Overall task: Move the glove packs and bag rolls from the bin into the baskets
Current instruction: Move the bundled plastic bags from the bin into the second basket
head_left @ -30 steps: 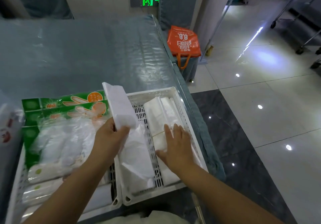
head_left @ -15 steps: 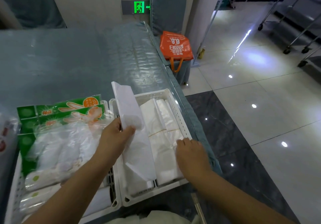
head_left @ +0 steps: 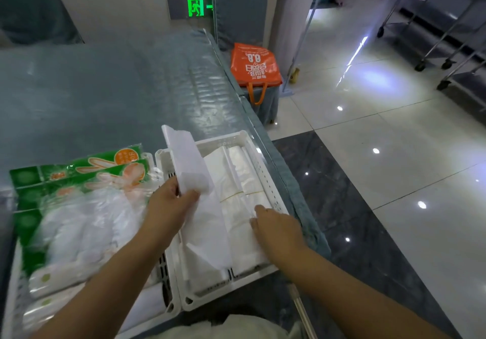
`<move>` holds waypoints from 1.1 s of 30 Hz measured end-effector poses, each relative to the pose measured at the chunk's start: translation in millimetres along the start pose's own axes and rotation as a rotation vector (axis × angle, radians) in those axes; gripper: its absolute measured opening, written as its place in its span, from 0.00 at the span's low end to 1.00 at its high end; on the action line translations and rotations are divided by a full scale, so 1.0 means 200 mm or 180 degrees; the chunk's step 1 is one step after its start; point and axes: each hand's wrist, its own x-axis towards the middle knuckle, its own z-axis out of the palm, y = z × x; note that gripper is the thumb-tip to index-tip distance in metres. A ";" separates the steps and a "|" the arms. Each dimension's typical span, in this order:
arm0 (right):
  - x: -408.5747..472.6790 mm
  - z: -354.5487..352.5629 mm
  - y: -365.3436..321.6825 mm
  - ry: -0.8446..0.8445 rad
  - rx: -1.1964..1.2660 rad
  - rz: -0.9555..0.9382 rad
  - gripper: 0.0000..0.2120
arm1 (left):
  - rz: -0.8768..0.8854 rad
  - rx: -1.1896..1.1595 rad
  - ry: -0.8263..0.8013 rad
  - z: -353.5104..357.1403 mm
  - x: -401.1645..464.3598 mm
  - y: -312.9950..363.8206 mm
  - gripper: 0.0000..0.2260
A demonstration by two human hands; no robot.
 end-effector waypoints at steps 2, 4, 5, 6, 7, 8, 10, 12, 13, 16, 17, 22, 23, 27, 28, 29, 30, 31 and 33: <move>0.03 0.03 -0.04 0.0060 0.0543 0.0146 0.12 | -0.0039 0.0000 -0.0010 0.00 -0.01 0.00 0.09; 0.05 0.06 -0.05 0.0020 0.0813 0.0201 0.15 | -0.0079 0.0028 -0.0054 0.02 -0.01 0.00 0.09; 0.05 0.06 -0.05 0.0009 0.0886 0.0244 0.15 | -0.0091 0.0053 -0.0091 0.03 -0.01 0.00 0.09; 0.06 0.05 -0.03 0.0039 0.0978 0.0321 0.15 | -0.0094 0.0081 -0.0142 0.06 -0.01 0.00 0.09; 0.07 0.03 -0.01 0.0120 0.1093 0.0434 0.14 | -0.0097 0.0093 -0.0200 0.09 -0.01 0.00 0.10; 0.07 0.01 0.03 0.0269 0.1202 0.0566 0.14 | -0.0115 0.0085 -0.0266 0.14 0.00 -0.01 0.09; 0.08 -0.05 0.11 0.0618 0.1345 0.0784 0.12 | -0.0185 0.0027 -0.0347 0.23 0.02 -0.01 0.08; 0.07 -0.10 0.20 0.0896 0.1409 0.0895 0.10 | -0.0268 -0.0175 -0.0366 0.35 0.04 -0.01 0.08; 0.06 -0.12 0.24 0.0990 0.1435 0.0941 0.09 | -0.0324 -0.0304 -0.0357 0.40 0.05 -0.02 0.09; 0.03 -0.14 0.29 0.1046 0.1461 0.1092 0.08 | -0.0579 -0.0250 -0.0217 0.54 0.08 -0.08 0.05; 0.02 -0.14 0.30 0.1007 0.1459 0.1113 0.07 | -0.0688 -0.0079 -0.0178 0.57 0.09 -0.10 0.03; 0.01 -0.09 0.31 0.0843 0.1526 0.1167 0.06 | -0.0446 0.0766 0.0020 0.62 0.10 -0.15 0.07; 0.01 -0.08 0.31 0.0844 0.1533 0.1173 0.06 | -0.0367 0.0770 0.0125 0.61 0.10 -0.15 0.07; 0.03 -0.07 0.29 0.0820 0.1586 0.1147 0.06 | 0.0142 0.1076 0.0226 0.61 0.12 -0.18 0.06; 0.04 -0.07 0.28 0.0818 0.1582 0.1121 0.05 | 0.0261 0.1245 0.0135 0.61 0.12 -0.18 0.04; 0.05 -0.07 0.27 0.0821 0.1560 0.1083 0.05 | 0.0330 0.1381 0.0047 0.61 0.13 -0.18 0.04; 0.06 -0.07 0.26 0.0834 0.1527 0.1027 0.06 | 0.0336 0.1393 -0.0026 0.61 0.14 -0.18 0.04; 0.06 -0.06 0.24 0.0843 0.1491 0.0947 0.06 | 0.0271 0.1302 -0.0079 0.60 0.15 -0.18 0.05; 0.07 -0.05 0.21 0.0760 0.1420 0.0708 0.07 | 0.0059 0.1007 -0.0142 0.53 0.14 -0.18 0.08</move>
